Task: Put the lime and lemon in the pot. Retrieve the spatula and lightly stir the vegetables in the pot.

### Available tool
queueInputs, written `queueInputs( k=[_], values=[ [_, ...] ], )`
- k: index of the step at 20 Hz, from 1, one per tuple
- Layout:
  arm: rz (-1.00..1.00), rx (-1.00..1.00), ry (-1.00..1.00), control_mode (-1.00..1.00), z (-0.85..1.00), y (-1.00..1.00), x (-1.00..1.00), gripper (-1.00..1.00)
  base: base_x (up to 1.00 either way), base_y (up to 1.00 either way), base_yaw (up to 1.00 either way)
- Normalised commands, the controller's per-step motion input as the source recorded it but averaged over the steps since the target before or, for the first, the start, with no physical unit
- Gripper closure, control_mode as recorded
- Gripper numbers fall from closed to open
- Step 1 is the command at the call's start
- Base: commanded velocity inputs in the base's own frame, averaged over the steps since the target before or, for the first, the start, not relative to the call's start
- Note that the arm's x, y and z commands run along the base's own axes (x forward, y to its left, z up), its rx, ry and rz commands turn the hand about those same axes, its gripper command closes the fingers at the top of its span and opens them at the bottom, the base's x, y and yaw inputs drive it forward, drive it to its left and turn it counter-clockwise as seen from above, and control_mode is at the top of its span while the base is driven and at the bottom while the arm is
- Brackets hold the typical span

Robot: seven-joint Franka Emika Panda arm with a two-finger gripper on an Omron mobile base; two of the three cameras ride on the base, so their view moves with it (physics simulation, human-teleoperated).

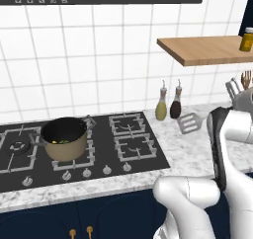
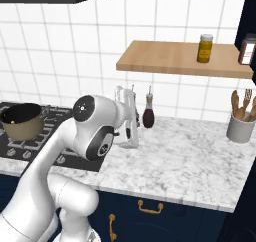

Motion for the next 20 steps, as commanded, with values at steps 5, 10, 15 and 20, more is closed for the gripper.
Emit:
queueInputs(
  k=[5, 10, 15, 20],
  values=[
    [0.61, -0.59, 0.00, -1.00, 0.45, 0.20, 0.00, 1.00, 0.00, 0.00, 0.00],
    [0.46, -0.61, 0.00, -1.00, 0.58, 0.66, 0.00, 1.00, 0.00, 0.00, 0.00],
    [0.23, -0.55, 0.10, -1.00, 0.53, 0.91, 0.20, 1.00, 0.00, 0.00, 0.00],
    [0.12, -0.40, 0.17, -1.00, 0.28, 0.74, 0.01, 1.00, 0.00, 0.00, 0.00]
  ],
)
